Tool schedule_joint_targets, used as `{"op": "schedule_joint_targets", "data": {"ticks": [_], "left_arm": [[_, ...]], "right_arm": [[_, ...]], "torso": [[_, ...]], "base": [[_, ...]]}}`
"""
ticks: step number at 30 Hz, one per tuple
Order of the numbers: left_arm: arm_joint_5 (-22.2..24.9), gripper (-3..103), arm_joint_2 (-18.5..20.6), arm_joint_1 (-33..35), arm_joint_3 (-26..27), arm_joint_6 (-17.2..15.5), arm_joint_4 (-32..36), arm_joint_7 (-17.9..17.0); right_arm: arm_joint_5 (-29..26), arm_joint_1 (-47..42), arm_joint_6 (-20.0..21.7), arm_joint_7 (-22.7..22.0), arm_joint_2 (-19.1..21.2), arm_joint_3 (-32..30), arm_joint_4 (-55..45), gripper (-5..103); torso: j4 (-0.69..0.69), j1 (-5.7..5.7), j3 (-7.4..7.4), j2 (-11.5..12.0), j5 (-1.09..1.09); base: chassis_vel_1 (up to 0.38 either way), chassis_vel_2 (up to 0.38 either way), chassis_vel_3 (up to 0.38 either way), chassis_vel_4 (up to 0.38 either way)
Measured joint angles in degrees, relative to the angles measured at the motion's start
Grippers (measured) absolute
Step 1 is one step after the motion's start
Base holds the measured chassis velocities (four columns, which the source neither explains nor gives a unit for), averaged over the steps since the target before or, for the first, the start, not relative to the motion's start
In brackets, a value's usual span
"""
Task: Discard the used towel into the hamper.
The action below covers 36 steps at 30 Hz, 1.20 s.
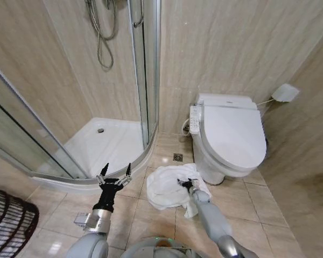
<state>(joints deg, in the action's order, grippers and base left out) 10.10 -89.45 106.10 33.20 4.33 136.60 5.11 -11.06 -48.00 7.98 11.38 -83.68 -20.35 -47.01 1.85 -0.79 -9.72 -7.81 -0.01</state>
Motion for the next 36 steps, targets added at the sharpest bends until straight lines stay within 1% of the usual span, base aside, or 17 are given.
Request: {"op": "schedule_joint_targets", "data": {"ticks": [3, 5, 7, 9, 10, 13, 14, 18, 20, 22, 23, 25, 26, 30, 31, 33, 36], "left_arm": [[0.0, 100, 0.0, 0.0, 0.0, 0.0, 0.0, 0.0], [0.0, 100, 0.0, 0.0, 0.0, 0.0, 0.0, 0.0], [0.0, 100, 0.0, 0.0, 0.0, 0.0, 0.0, 0.0], [0.0, 100, 0.0, 0.0, 0.0, 0.0, 0.0, 0.0], [0.0, 100, 0.0, 0.0, 0.0, 0.0, 0.0, 0.0], [0.0, 100, 0.0, 0.0, 0.0, 0.0, 0.0, 0.0], [0.0, 100, 0.0, 0.0, 0.0, 0.0, 0.0, 0.0], [0.0, 100, 0.0, 0.0, 0.0, 0.0, 0.0, 0.0], [0.0, 100, 0.0, 0.0, 0.0, 0.0, 0.0, 0.0], [0.0, 100, 0.0, 0.0, 0.0, 0.0, 0.0, 0.0], [0.0, 100, 0.0, 0.0, 0.0, 0.0, 0.0, 0.0], [0.0, 100, 0.0, 0.0, 0.0, 0.0, 0.0, 0.0], [0.0, 100, 0.0, 0.0, 0.0, 0.0, 0.0, 0.0], [0.0, 100, 0.0, 0.0, 0.0, 0.0, 0.0, 0.0], [0.0, 100, 0.0, 0.0, 0.0, 0.0, 0.0, 0.0], [0.0, 100, 0.0, 0.0, 0.0, 0.0, 0.0, 0.0], [0.0, 100, 0.0, 0.0, 0.0, 0.0, 0.0, 0.0]], "right_arm": [[-0.1, 0.2, 0.1, 0.4, -0.1, 0.2, -0.1, 87], [-0.3, 0.2, 0.1, 0.7, 0.0, 0.5, -0.2, 80], [-0.3, 0.2, 0.0, 0.8, 0.0, 0.5, -0.3, 80], [-0.4, 0.2, -0.3, 0.9, 0.1, 0.5, -0.3, 71], [-0.4, 0.2, -0.3, 0.9, 0.1, 0.5, -0.3, 71], [-0.3, -0.1, -1.4, 2.1, 0.1, -0.1, -0.2, 60], [-0.3, -0.1, -1.4, 2.1, 0.1, -0.1, -0.2, 60], [-0.4, -0.4, -1.8, 2.3, 0.3, -0.5, -0.2, 43], [-0.4, -0.4, -1.8, 2.3, 0.4, -0.5, -0.2, 43], [-0.7, -0.6, -1.9, 2.3, 0.7, -0.4, -0.8, 36], [-0.7, -0.6, -1.9, 2.3, 0.7, -0.4, -0.8, 36], [-1.3, -1.2, -1.8, 2.6, 1.1, 0.0, -2.2, 28], [-1.3, -1.2, -1.8, 2.6, 1.1, 0.0, -2.2, 28], [-2.4, -2.6, -1.2, 2.9, 1.6, 0.2, -5.3, 13], [-2.4, -2.6, -1.2, 2.9, 1.6, 0.2, -5.3, 13], [-3.4, -3.7, -1.1, 2.9, 1.8, 0.2, -7.9, 7], [-3.9, -4.6, -1.1, 2.9, 2.0, 0.2, -10.1, 5]], "torso": [[0.0, 0.0, 0.0, 0.0, 0.01], [0.0, 0.0, 0.0, 0.0, 0.01], [0.0, 0.0, 0.0, 0.0, 0.01], [0.0, 0.0, 0.0, 0.0, 0.01], [0.0, 0.0, 0.0, 0.0, 0.01], [0.0, 0.0, 0.0, 0.0, 0.01], [0.0, 0.0, 0.0, 0.0, 0.01], [0.01, 0.0, 0.0, 0.0, 0.01], [0.01, 0.0, 0.0, 0.0, 0.01], [0.01, 0.0, 0.0, 0.0, 0.01], [0.01, 0.0, 0.0, 0.0, 0.01], [0.01, 0.0, 0.0, 0.0, 0.01], [0.01, 0.0, 0.0, 0.0, 0.01], [0.0, 0.0, 0.0, 0.0, 0.01], [0.0, 0.0, 0.0, 0.0, 0.01], [0.0, 0.0, 0.0, 0.0, 0.0], [0.0, 0.0, 0.0, 0.0, 0.01]], "base": [[0.0, 0.0, 0.0, 0.0], [0.0, 0.0, 0.0, 0.0], [0.0, 0.0, 0.0, 0.0], [0.0, 0.0, 0.0, 0.0], [0.0, 0.0, 0.0, 0.0], [0.0, 0.0, 0.0, 0.0], [0.0, 0.0, 0.0, 0.0], [0.0, 0.0, 0.0, 0.0], [0.0, 0.0, 0.0, 0.0], [0.0, 0.0, 0.0, 0.0], [0.0, 0.0, 0.0, 0.0], [0.0, 0.0, 0.0, 0.0], [0.0, 0.0, 0.0, 0.0], [0.0, 0.0, 0.0, 0.0], [0.0, 0.0, 0.0, 0.0], [0.0, 0.0, 0.0, 0.0], [0.0, 0.0, 0.0, 0.0]]}}
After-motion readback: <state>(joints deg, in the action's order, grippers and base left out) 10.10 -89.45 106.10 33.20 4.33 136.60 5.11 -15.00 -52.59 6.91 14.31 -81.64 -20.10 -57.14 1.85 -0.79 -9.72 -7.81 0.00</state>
